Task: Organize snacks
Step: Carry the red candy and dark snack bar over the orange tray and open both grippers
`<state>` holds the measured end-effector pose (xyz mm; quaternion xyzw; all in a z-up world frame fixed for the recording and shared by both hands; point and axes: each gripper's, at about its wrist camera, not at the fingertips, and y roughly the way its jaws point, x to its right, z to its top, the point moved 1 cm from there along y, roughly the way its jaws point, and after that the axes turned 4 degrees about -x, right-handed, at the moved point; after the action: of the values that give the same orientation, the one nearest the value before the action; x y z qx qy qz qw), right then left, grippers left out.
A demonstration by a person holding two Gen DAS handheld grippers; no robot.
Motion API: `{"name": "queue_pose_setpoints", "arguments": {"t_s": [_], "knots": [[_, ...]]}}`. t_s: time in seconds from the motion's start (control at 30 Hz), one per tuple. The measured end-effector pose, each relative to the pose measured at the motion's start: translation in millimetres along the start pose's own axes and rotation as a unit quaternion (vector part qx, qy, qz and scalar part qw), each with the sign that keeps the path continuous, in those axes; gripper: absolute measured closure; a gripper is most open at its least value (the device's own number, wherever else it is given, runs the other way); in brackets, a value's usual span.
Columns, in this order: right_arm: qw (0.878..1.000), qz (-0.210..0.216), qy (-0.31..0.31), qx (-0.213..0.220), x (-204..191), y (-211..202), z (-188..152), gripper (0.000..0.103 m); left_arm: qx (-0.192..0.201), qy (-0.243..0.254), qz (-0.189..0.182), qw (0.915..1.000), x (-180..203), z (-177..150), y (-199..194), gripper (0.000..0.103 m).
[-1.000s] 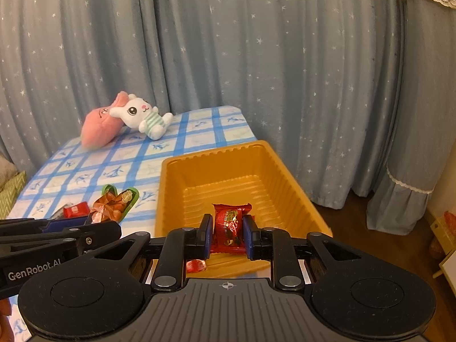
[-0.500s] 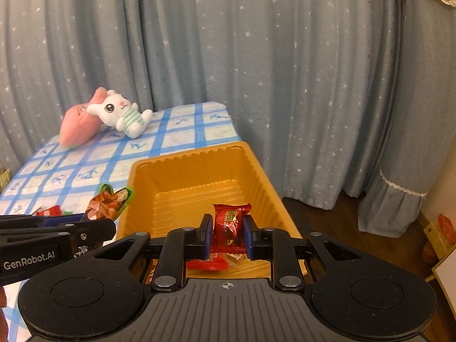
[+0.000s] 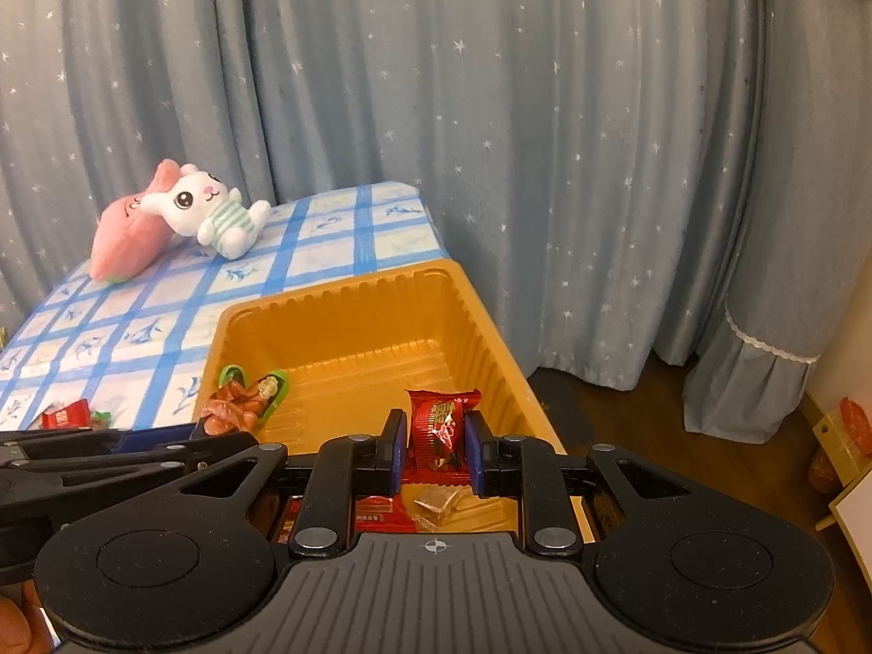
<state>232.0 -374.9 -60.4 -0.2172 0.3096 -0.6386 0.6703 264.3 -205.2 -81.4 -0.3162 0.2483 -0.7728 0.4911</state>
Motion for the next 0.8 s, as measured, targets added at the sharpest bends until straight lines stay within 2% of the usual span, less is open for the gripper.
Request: {"name": "queue_pose_setpoints", "arguments": {"t_s": [0.17, 0.43, 0.8], "knots": [[1.000, -0.003, 0.002, -0.005, 2.0, 5.4, 0.7, 0.080, 0.001, 0.003, -0.001, 1.0000, -3.2, -2.7, 7.0, 0.074], [1.000, 0.003, 0.001, -0.004, -1.0, 2.7, -0.4, 0.080, 0.027, -0.016, 0.020, 0.9993, -27.7, -7.1, -26.9, 0.074], [1.000, 0.027, 0.003, -0.007, -12.2, 3.8, 1.9, 0.080, 0.030, -0.034, 0.031, 0.9985, -43.5, -14.9, -44.5, 0.072]]}}
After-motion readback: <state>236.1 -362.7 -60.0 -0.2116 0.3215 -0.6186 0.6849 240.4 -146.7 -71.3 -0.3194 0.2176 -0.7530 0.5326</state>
